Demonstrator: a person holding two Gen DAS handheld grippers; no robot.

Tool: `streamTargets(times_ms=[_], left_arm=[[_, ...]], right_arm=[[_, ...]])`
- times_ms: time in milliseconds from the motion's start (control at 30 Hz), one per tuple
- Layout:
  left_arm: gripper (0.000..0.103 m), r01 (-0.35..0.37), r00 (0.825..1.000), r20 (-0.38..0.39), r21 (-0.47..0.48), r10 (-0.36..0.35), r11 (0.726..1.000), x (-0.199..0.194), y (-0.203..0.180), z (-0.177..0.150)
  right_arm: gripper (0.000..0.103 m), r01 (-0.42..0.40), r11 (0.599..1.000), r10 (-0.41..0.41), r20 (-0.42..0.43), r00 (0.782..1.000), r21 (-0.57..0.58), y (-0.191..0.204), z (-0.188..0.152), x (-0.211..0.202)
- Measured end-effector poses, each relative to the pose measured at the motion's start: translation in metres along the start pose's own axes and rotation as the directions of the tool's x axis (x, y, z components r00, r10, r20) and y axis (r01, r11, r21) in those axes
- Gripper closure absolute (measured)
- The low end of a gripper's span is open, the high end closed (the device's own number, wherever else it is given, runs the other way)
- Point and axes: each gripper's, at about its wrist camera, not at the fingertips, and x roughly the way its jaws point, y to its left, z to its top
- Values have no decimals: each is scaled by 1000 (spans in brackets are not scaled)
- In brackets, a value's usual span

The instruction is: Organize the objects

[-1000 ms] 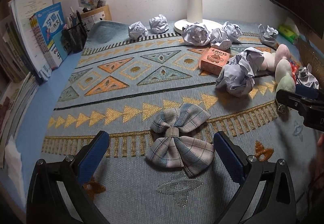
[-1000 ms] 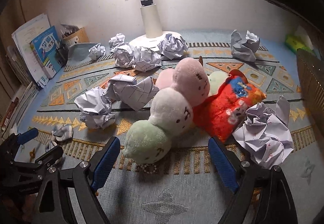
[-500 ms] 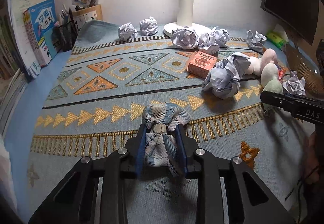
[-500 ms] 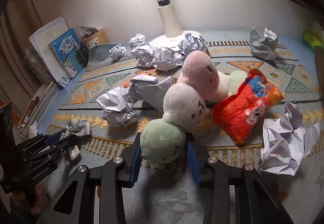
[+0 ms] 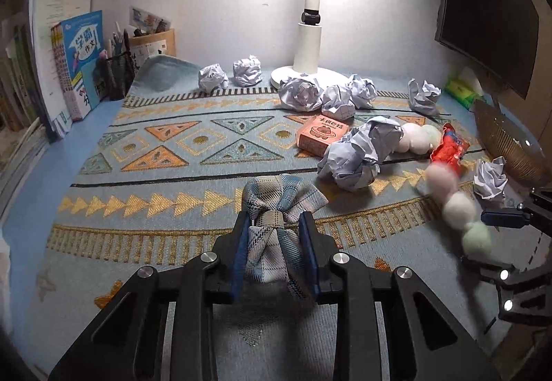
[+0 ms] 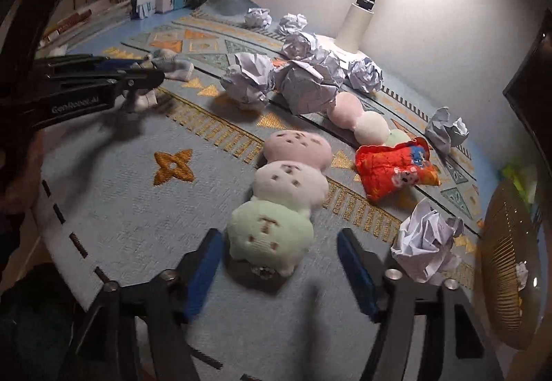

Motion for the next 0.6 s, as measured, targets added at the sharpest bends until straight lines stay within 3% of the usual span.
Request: streamTargets(times_ms=[100, 200, 367, 433, 467, 500, 600], left_arm=[[78, 19, 1000, -5, -20, -20, 1000, 1, 6, 0], [78, 37, 999, -8, -48, -38, 998, 2, 12, 1], [78, 46, 999, -6, -43, -46, 998, 2, 11, 0], [78, 37, 999, -3, -33, -37, 999, 2, 9, 0], [78, 37, 999, -4, -28, -37, 999, 2, 9, 0], [78, 35, 999, -5, -23, -35, 999, 2, 8, 0], [78, 24, 1000, -12, -11, -24, 1000, 3, 6, 0]], right_arm=[[27, -187, 966, 183, 39, 982, 178, -13, -11, -4], [27, -245, 907, 242, 52, 969, 344, -26, -16, 3], [27, -88, 911, 83, 31, 996, 402, -30, 1, 16], [38, -100, 898, 101, 19, 995, 428, -31, 8, 27], [43, -72, 899, 76, 10, 997, 432, -31, 11, 32], [54, -45, 908, 44, 11, 999, 416, -29, 13, 31], [57, -65, 918, 52, 44, 998, 390, -23, 16, 30]])
